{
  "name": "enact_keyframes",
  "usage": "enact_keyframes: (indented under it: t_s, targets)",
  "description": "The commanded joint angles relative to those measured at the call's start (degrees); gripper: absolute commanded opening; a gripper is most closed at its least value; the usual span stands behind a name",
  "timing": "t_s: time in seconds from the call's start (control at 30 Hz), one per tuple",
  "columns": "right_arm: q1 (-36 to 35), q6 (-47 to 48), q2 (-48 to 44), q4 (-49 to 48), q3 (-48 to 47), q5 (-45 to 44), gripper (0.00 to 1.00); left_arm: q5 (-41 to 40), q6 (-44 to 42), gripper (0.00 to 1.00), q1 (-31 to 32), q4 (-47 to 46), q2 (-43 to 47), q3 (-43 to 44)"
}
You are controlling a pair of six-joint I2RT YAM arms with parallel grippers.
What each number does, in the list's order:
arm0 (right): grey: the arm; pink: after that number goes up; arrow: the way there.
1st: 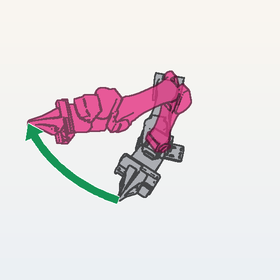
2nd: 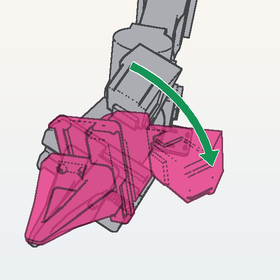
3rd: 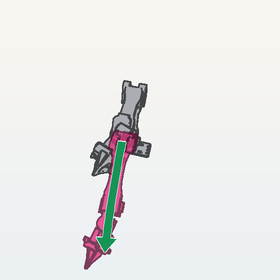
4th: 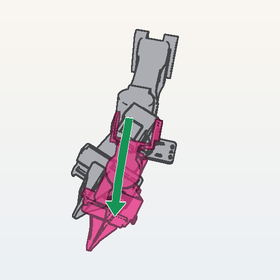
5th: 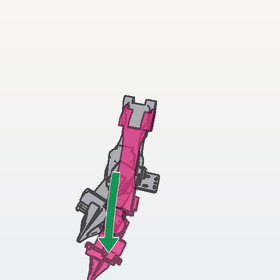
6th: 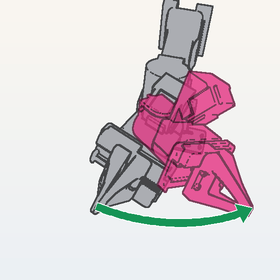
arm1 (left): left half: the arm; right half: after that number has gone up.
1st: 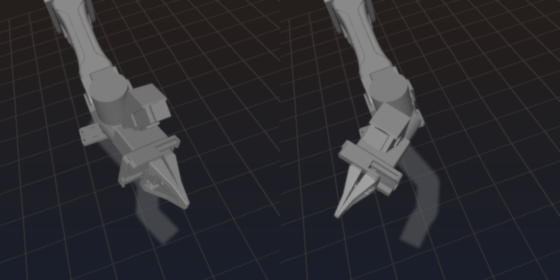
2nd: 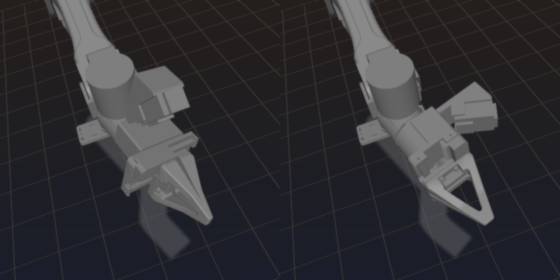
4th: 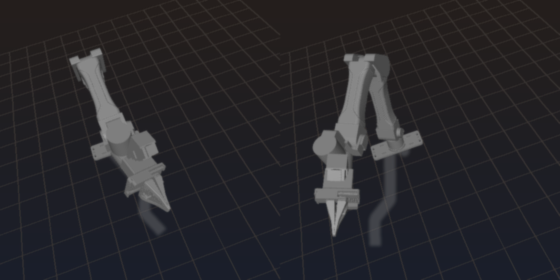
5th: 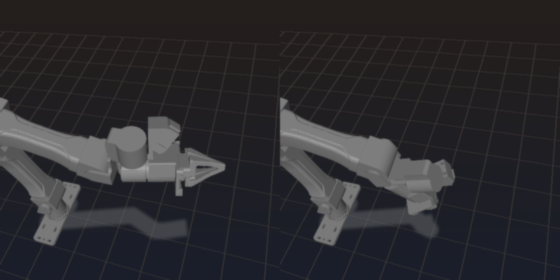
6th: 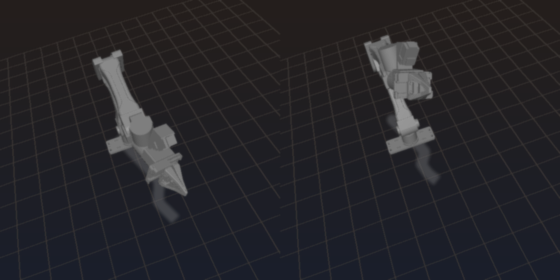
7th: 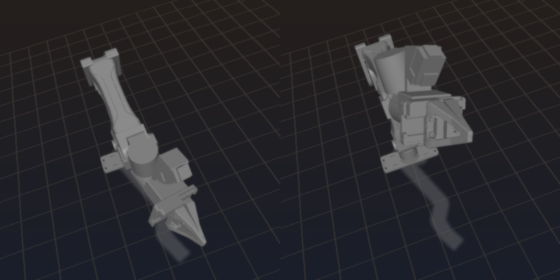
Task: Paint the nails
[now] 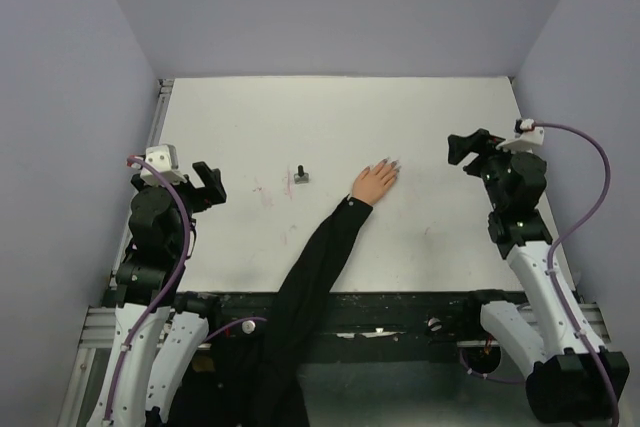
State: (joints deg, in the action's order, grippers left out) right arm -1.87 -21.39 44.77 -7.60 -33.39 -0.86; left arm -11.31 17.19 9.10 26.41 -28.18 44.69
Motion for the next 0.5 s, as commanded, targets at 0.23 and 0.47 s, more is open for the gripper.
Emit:
enact_keyframes:
  t_s: [0.23,0.47]
  targets:
    - [-20.0,8.0,26.7,15.2,-21.9,-4.2,0.79,2.7,-1.4,0.99,-0.3,0.7,0.1,-0.5]
    - [-34.0,7.9,48.0,22.2,-38.5,-5.7,0.69,3.5,-0.8,0.99,-0.3,0.4,0.5,-0.5]
